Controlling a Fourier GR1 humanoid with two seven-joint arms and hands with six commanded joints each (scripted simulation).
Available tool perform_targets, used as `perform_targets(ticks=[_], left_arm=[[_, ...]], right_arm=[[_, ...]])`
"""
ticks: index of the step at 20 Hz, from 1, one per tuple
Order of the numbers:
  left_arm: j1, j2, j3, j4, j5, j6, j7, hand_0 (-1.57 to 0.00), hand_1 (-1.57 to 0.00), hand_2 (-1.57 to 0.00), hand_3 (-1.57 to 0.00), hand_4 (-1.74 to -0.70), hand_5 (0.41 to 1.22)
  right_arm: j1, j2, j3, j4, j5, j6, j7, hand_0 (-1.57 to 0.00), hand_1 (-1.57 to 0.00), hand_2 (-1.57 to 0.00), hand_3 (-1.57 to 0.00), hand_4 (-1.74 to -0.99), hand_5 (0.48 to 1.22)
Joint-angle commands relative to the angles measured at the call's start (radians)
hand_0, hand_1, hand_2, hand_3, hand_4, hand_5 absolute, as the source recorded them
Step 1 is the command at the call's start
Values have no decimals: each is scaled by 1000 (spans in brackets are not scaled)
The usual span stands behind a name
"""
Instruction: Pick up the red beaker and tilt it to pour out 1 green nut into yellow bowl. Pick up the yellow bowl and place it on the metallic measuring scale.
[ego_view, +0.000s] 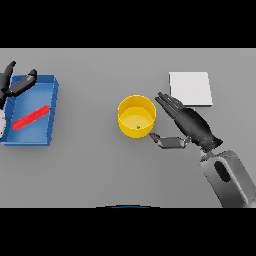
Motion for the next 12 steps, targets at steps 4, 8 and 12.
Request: perform_targets(ticks=[4, 8, 12], left_arm=[[15, 8, 8, -22, 18, -14, -5, -2, -2, -1, -2, -811, 689], [13, 13, 4, -20, 9, -16, -4, 0, 0, 0, 0, -805, 692], [27, 20, 12, -30, 21, -26, -4, 1, 1, 1, 1, -808, 696]], right_arm=[[-123, -54, 103, 55, 104, 85, -57, 1, 1, 1, 1, -1162, 637], [-234, -63, 177, 167, 175, 125, -105, 1, 1, 1, 1, -1156, 642], [-310, -52, 238, 262, 213, 171, -151, 1, 1, 1, 1, -1157, 644]])
